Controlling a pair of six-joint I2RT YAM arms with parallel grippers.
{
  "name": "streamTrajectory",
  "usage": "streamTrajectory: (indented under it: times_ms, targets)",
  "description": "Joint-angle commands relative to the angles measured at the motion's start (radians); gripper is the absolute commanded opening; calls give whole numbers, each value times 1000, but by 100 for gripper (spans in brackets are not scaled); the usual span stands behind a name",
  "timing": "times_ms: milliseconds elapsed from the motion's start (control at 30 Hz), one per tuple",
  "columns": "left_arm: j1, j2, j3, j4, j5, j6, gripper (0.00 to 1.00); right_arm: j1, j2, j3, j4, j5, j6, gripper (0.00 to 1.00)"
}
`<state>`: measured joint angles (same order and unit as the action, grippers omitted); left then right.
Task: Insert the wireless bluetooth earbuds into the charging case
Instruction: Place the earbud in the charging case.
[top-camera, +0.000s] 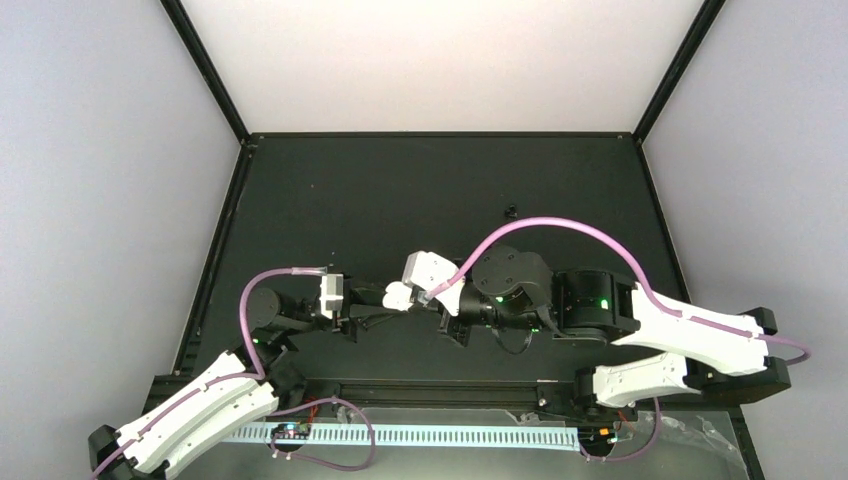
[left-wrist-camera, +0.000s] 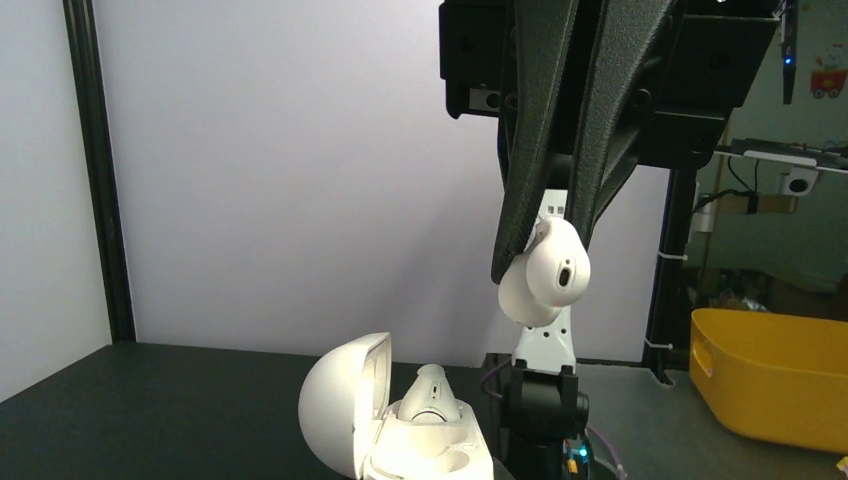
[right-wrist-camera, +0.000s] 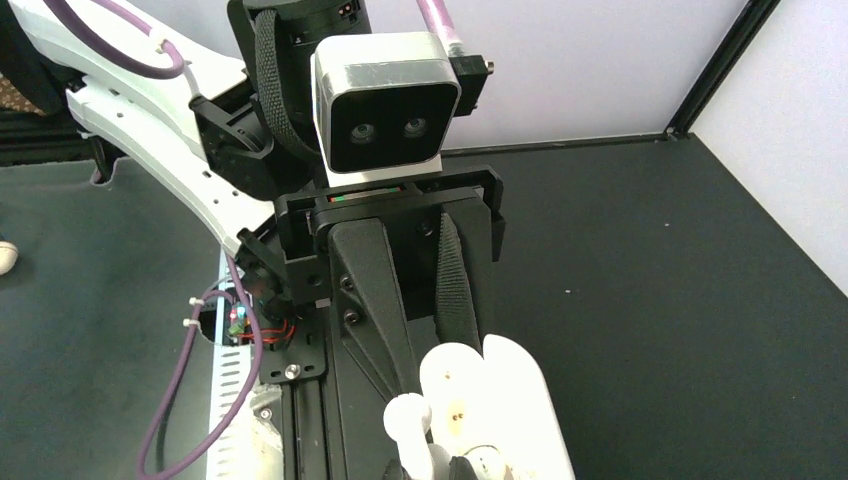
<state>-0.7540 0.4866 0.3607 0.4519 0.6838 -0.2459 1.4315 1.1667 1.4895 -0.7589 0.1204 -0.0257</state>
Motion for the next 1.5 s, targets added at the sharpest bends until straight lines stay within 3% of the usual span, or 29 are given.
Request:
streamTrajectory:
  times_ms: [0, 800, 1200, 1467]
  targets:
    - [-5, 5, 41, -13, 34, 40, 2, 7, 18, 34, -32, -10, -16, 1]
    - [-16, -8, 38, -42, 65, 74, 2, 7, 99, 90, -119, 25, -4, 1]
    - [-27, 6, 41, -65, 57, 93, 2, 7, 158, 238, -351, 50, -51, 1]
    - [-40, 26, 47, -90, 45, 116, 2, 7, 171, 246, -379, 44, -33, 1]
